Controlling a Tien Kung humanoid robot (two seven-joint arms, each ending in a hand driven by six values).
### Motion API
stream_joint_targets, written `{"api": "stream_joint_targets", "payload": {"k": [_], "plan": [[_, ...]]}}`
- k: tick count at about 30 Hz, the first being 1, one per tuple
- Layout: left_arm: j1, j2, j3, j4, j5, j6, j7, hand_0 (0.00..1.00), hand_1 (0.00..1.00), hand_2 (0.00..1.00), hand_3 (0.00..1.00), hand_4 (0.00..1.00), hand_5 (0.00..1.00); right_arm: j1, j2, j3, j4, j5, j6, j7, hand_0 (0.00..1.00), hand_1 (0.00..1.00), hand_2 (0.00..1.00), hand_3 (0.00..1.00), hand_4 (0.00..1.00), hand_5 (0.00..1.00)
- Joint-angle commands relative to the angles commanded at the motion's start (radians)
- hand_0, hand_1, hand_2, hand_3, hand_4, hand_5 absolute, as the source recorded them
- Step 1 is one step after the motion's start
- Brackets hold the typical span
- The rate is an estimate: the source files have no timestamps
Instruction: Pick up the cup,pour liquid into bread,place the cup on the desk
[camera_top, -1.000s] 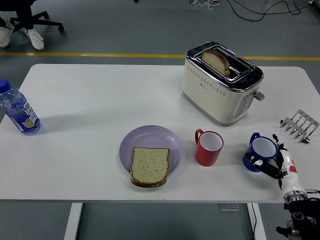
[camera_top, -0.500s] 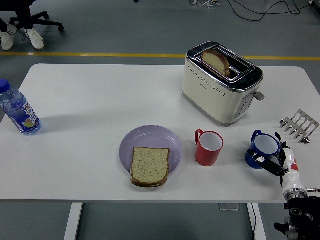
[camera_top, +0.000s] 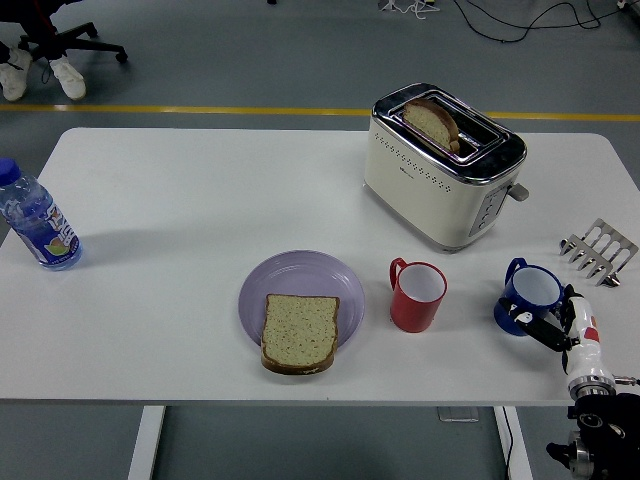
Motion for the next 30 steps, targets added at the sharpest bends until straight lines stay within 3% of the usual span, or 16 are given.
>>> {"api": "stream_joint_targets", "payload": {"k": [14,15,30], "plan": [[0.002,-0.001,0.004,0.0,-0.003,-0.001,0.0,0.631,0.621,0.658,0.557,0.358,0.998,0.01,-0.003,-0.016,-0.015,0.06,-0.007,0.044,0.688,0.627,0.66,0.71,0.879,0.097],[0.002,-0.001,0.004,0.0,-0.003,-0.001,0.0,0.631,0.62,0.657,0.554,0.36,0.998,0.01,-0.003,-0.017,-0.015,0.064,-0.009,0.048,0.608,0.57,0.596,0.637,0.853,0.091],[0.003,-0.001,0.004,-0.001,-0.003,-0.001,0.001,0.629,0.619,0.655,0.549,0.365,0.992,0.011,-0.003,-0.016,-0.02,0.11,-0.032,0.095,0.531,0.5,0.544,0.562,0.823,0.068]]}}
